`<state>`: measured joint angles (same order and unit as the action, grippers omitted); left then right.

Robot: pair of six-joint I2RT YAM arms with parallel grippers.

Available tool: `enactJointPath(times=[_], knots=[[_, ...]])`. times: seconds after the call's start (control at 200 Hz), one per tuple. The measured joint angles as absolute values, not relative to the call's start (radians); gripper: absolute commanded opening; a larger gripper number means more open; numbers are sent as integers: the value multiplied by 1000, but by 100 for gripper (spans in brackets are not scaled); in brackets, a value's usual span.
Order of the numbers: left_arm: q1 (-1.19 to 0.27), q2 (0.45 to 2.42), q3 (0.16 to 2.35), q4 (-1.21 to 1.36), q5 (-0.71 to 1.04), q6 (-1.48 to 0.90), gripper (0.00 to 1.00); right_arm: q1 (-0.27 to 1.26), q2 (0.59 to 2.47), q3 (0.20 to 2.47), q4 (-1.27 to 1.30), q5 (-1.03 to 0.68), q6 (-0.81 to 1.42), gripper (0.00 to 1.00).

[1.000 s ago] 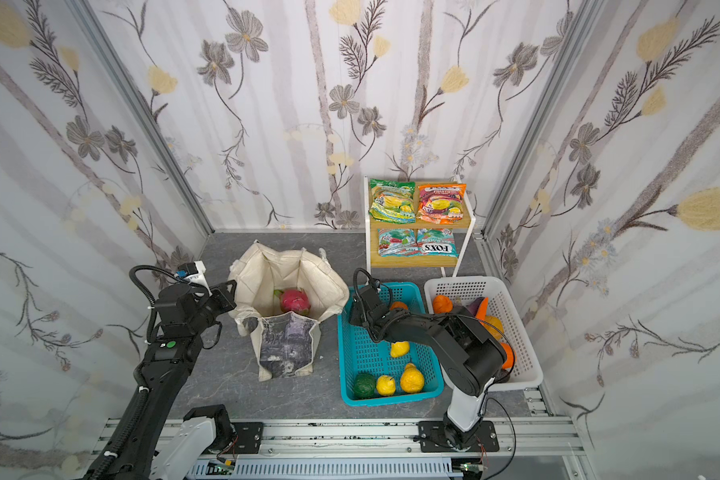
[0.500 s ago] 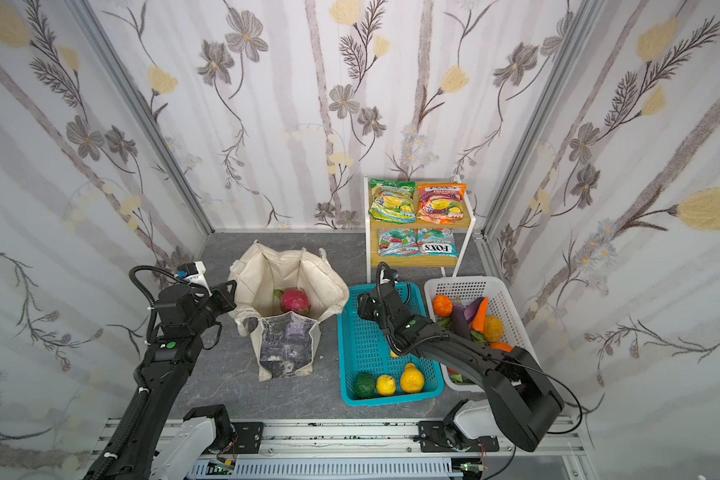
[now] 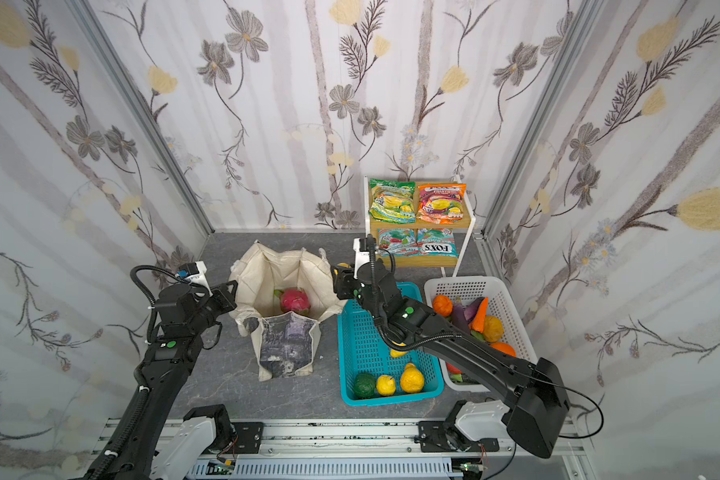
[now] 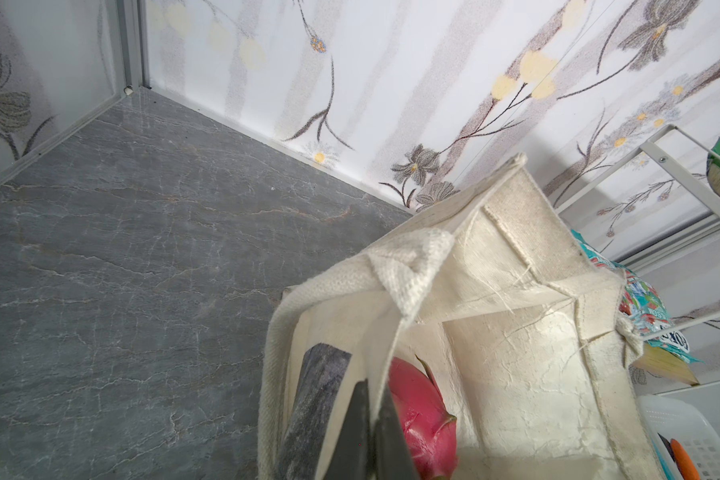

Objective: Place the food into the grocery bag and tie it
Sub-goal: 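Lower the pear into the bag and open the right gripper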

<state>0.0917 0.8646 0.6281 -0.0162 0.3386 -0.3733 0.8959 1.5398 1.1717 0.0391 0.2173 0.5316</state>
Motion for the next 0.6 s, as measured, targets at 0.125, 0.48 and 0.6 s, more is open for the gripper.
enactJointPath(times=[0.125, 0.48, 0.6], knots=[[92, 870, 628, -14, 350, -373, 0, 937, 1719, 1329, 32, 134, 503, 55], [87, 876, 628, 5, 415, -383, 0, 976, 2094, 1543, 2, -160, 523, 56], [87, 875, 628, 10, 416, -386, 0, 979, 2150, 1547, -15, -179, 522, 56]])
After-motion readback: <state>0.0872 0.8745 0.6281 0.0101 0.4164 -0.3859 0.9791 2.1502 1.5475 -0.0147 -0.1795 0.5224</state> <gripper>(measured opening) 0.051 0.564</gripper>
